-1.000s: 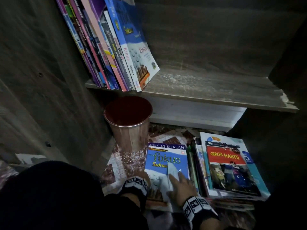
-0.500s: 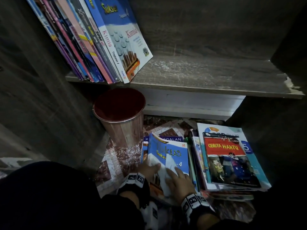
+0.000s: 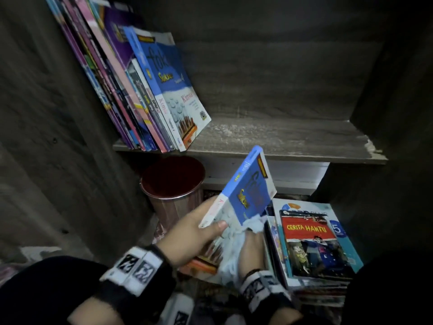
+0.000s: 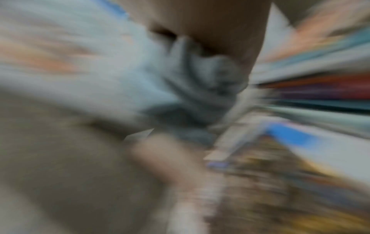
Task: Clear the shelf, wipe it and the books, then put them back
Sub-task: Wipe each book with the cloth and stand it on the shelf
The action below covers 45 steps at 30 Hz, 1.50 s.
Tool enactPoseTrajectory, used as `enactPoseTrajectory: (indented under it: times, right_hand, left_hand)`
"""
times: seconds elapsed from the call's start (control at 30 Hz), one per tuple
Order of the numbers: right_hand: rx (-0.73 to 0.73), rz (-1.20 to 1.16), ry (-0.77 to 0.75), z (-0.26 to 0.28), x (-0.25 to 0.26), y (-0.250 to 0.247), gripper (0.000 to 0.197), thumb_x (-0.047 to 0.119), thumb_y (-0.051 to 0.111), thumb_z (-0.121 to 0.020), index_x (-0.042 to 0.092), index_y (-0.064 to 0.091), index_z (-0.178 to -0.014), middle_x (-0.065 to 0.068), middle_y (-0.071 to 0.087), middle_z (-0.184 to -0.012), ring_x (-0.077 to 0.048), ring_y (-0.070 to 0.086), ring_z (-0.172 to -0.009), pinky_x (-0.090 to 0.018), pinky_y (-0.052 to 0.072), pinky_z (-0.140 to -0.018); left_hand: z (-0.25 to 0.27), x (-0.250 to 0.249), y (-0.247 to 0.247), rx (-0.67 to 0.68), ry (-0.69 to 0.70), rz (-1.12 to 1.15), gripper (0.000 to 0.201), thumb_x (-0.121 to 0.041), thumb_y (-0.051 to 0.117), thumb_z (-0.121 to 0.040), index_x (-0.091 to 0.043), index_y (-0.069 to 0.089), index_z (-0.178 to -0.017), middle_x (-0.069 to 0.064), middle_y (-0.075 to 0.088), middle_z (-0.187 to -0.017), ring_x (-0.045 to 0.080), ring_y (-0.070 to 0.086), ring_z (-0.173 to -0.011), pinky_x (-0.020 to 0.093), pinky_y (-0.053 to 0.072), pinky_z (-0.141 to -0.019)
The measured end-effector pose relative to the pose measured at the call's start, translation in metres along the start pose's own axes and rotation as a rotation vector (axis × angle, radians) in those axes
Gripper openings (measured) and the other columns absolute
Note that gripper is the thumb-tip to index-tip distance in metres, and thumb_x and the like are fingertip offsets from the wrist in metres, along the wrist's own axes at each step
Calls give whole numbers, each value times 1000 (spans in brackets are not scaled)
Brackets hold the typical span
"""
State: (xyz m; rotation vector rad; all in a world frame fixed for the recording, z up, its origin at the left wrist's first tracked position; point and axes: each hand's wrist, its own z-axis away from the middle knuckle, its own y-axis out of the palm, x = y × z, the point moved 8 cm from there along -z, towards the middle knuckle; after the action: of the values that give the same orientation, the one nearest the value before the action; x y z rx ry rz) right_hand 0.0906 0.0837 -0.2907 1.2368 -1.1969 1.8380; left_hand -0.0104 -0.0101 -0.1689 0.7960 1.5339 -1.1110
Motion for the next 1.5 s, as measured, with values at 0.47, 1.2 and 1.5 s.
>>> enactPoseTrajectory:
  times: [0.47,1.2,1.5]
  right_hand:
    - [-241,218,-688,25,168,-80,53,35,30,-94,49,18,-144,-2,-3,-161,-27,8,-148,-48,15,-120]
    - [-70,122,-844,40,182,-83,43,63,34,-87,76,22,-127,37,-11,-151,0,-1,-146,-42,17,-118]
    - [-248,-170,-599,3,168,-120,43,18,39,-99,45,49,-130,29,12,-155,-1,29,-139,-18,41,-102]
  left_hand:
    - [48,-70,-20,-104,260,256,57,-21,60,-84,-28,44,-138,-4,65,-126,16,61,-117,28,52,-92]
    - [17,-67,25,-57,279,186,54,-25,53,-89,-30,39,-141,-18,55,-135,4,49,-129,28,39,-109]
    - [13,-63,23,-38,233,218,62,-37,59,-88,-29,37,-145,-4,58,-135,19,53,-127,52,39,-107]
